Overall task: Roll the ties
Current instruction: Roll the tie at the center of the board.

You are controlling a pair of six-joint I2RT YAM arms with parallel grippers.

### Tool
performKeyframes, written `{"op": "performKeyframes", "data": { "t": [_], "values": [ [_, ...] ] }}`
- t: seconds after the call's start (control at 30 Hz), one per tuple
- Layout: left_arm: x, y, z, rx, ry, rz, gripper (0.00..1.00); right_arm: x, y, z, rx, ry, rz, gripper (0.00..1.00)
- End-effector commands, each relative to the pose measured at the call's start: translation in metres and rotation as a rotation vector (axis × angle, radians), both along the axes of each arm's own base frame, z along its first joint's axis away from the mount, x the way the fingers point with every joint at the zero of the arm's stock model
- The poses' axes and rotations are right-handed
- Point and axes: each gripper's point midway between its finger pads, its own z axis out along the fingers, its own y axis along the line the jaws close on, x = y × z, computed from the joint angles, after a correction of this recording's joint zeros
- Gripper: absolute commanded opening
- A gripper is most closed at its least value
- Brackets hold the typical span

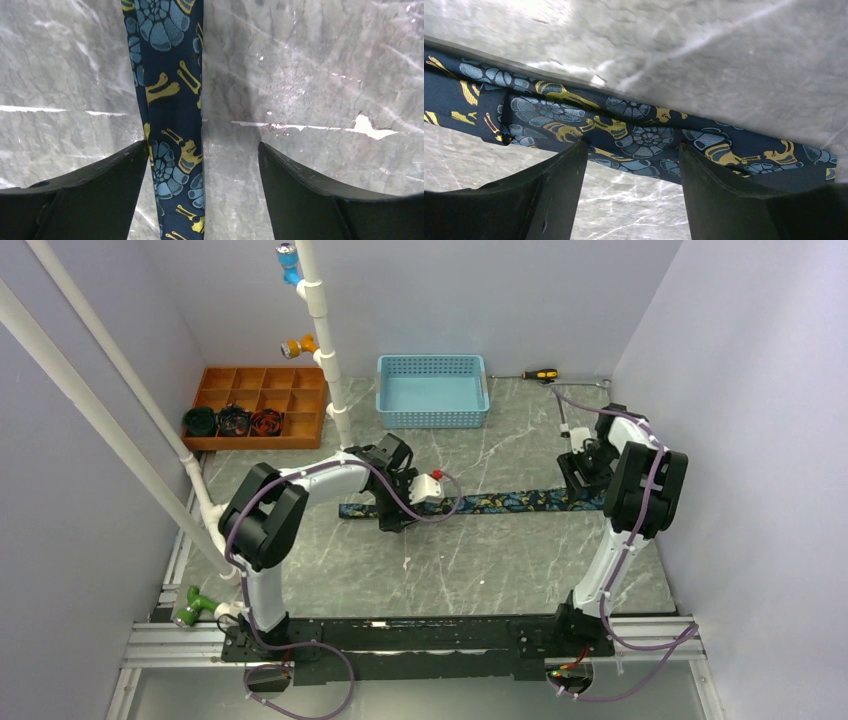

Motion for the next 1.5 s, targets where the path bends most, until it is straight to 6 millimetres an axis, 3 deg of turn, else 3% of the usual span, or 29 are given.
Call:
{"op": "performKeyframes", "data": {
  "t": [0.0, 0.2, 0.43, 0.6, 0.83, 0.97, 1.03, 1.13, 1.3, 1.4, 1.47],
  "values": [
    [-0.001, -0.013, 0.007, 0.017, -0.01, -0.054, 0.83, -0.009, -0.031, -0.009, -0.022, 0.024, 0.009, 0.69],
    [-0.012, -0.047, 0.016, -0.048, 0.014, -0.106, 0.7, -0.02, -0.063, -0.018, -0.029, 0.04, 0.047, 0.7],
    [-0.001, -0.078, 0.023, -0.094, 0.024, -0.084, 0.74, -0.031, -0.091, -0.017, -0.053, 0.062, 0.056, 0.72],
    [0.006, -0.092, 0.024, -0.1, 0.021, -0.085, 0.77, -0.045, -0.129, -0.022, -0.107, 0.081, 0.001, 0.72],
    [0.012, -0.104, 0.036, -0.151, 0.014, -0.074, 0.85, -0.037, -0.156, -0.012, -0.13, 0.045, -0.055, 0.74],
    [0.014, -0.104, 0.05, -0.188, -0.006, -0.045, 0.91, -0.03, -0.147, 0.007, -0.086, 0.004, -0.069, 0.78],
    [0.018, -0.098, 0.064, -0.233, -0.012, -0.012, 0.94, -0.025, -0.133, 0.022, -0.029, -0.024, -0.069, 0.82],
    [0.024, -0.081, 0.082, -0.336, 0.012, 0.074, 0.99, -0.018, -0.114, 0.046, 0.044, -0.079, -0.063, 0.83],
    [0.041, -0.044, 0.117, -0.534, 0.102, 0.292, 0.99, -0.008, -0.093, 0.081, 0.113, -0.178, -0.083, 0.84],
    [0.044, -0.021, 0.119, -0.592, 0.2, 0.453, 0.99, -0.002, -0.072, 0.1, 0.175, -0.234, -0.09, 0.82],
    [0.045, -0.005, 0.109, -0.594, 0.288, 0.62, 0.96, 0.005, -0.049, 0.112, 0.224, -0.279, -0.095, 0.79]
  ]
}}
